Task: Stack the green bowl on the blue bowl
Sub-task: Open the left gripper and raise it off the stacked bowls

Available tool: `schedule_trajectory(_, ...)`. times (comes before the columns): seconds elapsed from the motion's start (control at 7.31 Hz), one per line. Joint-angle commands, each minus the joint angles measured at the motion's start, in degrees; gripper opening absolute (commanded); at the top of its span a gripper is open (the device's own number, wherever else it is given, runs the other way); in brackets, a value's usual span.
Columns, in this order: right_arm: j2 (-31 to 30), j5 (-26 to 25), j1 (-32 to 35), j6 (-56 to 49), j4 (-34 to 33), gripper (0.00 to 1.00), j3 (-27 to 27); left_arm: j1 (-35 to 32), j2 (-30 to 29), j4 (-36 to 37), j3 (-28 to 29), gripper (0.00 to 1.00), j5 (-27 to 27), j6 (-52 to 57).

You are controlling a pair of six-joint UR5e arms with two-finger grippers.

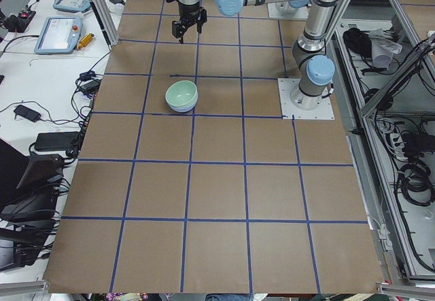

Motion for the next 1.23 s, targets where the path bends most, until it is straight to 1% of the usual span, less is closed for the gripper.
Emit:
schedule_trajectory(0.0, 0.0, 0.0, 0.0, 0.0, 0.0, 1.0, 0.0, -2.92, 1.62, -3.33, -0.22, 1.0, -0.01, -18.2)
schedule_trajectory(0.14, 0.0, 0.0, 0.0, 0.0, 0.0, 1.0, 0.0, -4.59, 2.67, -4.3, -0.91, 1.0, -0.01, -27.25)
schedule_trajectory(0.27, 0.0, 0.0, 0.0, 0.0, 0.0, 1.0, 0.0, -5.3, 3.9, -5.18, -1.96, 1.0, -0.01, -32.82)
schedule_trajectory(0.55, 0.0, 0.0, 0.0, 0.0, 0.0, 1.0, 0.0, -5.49, 5.4, -5.02, -3.38, 1.0, 0.95, -39.96)
schedule_trajectory(0.68, 0.0, 0.0, 0.0, 0.0, 0.0, 1.0, 0.0, -7.84, 5.58, -4.41, -3.38, 1.0, 5.22, -43.3)
schedule_trajectory(0.82, 0.0, 0.0, 0.0, 0.0, 0.0, 1.0, 0.0, -9.95, 5.76, -4.14, -3.47, 1.0, 5.78, -45.08)
schedule_trajectory(1.09, 0.0, 0.0, 0.0, 0.0, 0.0, 1.0, 0.0, -9.88, 5.85, -4.22, -3.29, 1.0, 5.09, -44.57)
